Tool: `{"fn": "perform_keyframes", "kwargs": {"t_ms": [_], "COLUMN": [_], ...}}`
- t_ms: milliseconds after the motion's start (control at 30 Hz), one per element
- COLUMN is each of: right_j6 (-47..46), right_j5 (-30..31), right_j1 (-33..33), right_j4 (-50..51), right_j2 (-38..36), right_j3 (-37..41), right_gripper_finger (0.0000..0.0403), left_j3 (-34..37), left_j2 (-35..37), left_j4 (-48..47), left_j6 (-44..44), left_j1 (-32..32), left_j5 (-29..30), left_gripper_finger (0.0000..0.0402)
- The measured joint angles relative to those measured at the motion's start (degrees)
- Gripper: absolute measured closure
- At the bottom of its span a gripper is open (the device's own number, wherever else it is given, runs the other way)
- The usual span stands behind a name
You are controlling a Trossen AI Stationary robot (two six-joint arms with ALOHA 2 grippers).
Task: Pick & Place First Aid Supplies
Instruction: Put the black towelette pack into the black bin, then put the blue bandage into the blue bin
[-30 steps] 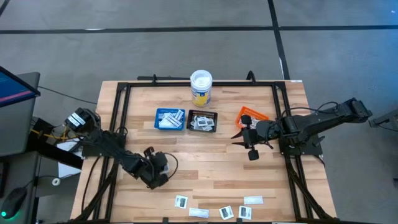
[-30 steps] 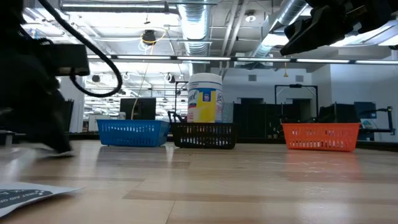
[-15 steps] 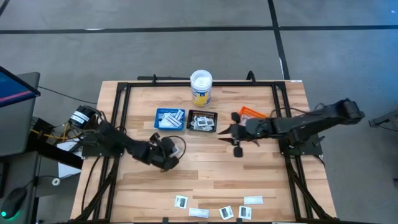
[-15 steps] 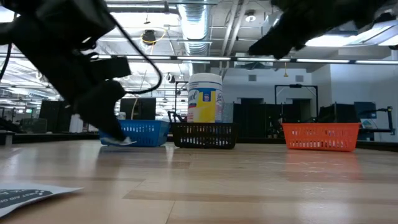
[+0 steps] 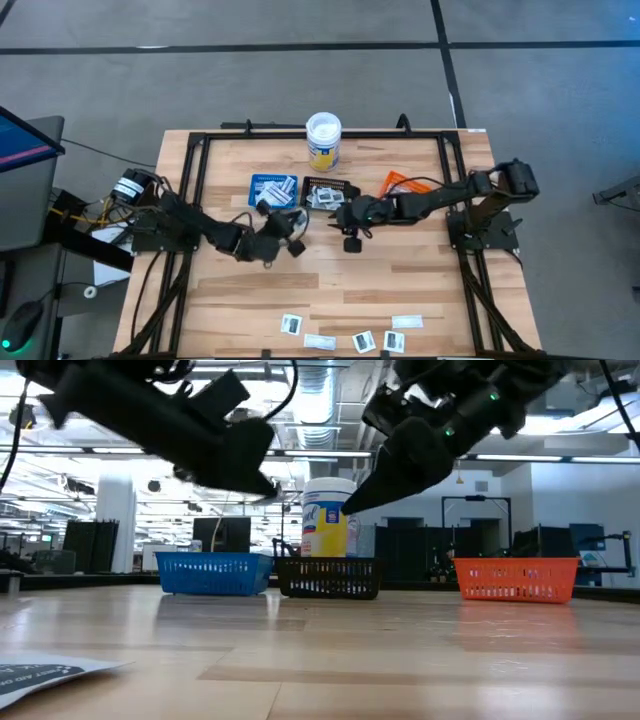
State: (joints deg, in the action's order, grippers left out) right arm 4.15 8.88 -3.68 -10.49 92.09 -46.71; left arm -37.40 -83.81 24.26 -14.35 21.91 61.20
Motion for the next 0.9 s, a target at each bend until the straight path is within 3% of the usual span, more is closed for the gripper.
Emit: {"fn": "perform_keyframes", "kwargs": {"t_ms": [133, 333, 467, 600, 733, 900], "right_j6": [1.8, -1.8, -2.6, -2.2, -2.1, 1.2], "right_j5": [0.6, 3.1, 3.2, 3.1, 3.1, 2.8], "right_j1": [0.0, 0.0, -0.2, -0.9, -2.1, -5.9], "right_j4": [14.0, 28.6, 32.5, 34.3, 34.5, 34.7], "right_j2": [-1.0, -5.3, -7.0, -7.1, -6.5, -7.0], "right_j3": [-5.2, -8.6, -8.6, -8.5, -8.5, -8.5], "right_gripper_finger": [0.0313, 0.0313, 0.0313, 0.0313, 0.0313, 0.0313], "left_j3": [-0.1, -0.1, -0.1, -0.1, -0.1, -0.1], "left_j2": [0.0, -3.3, -7.2, -10.3, -11.6, -11.5], "left_j4": [5.5, 10.3, 12.4, 14.5, 16.3, 18.2], "left_j6": [4.2, 4.1, 4.1, 4.0, 4.1, 4.1], "left_j1": [-5.4, -17.0, -22.8, -25.8, -26.6, -25.9], "left_j5": [-4.1, -17.4, -25.5, -26.7, -31.9, -33.6], "left_gripper_finger": [0.0398, 0.0398, 0.0398, 0.0394, 0.0371, 0.0336]}}
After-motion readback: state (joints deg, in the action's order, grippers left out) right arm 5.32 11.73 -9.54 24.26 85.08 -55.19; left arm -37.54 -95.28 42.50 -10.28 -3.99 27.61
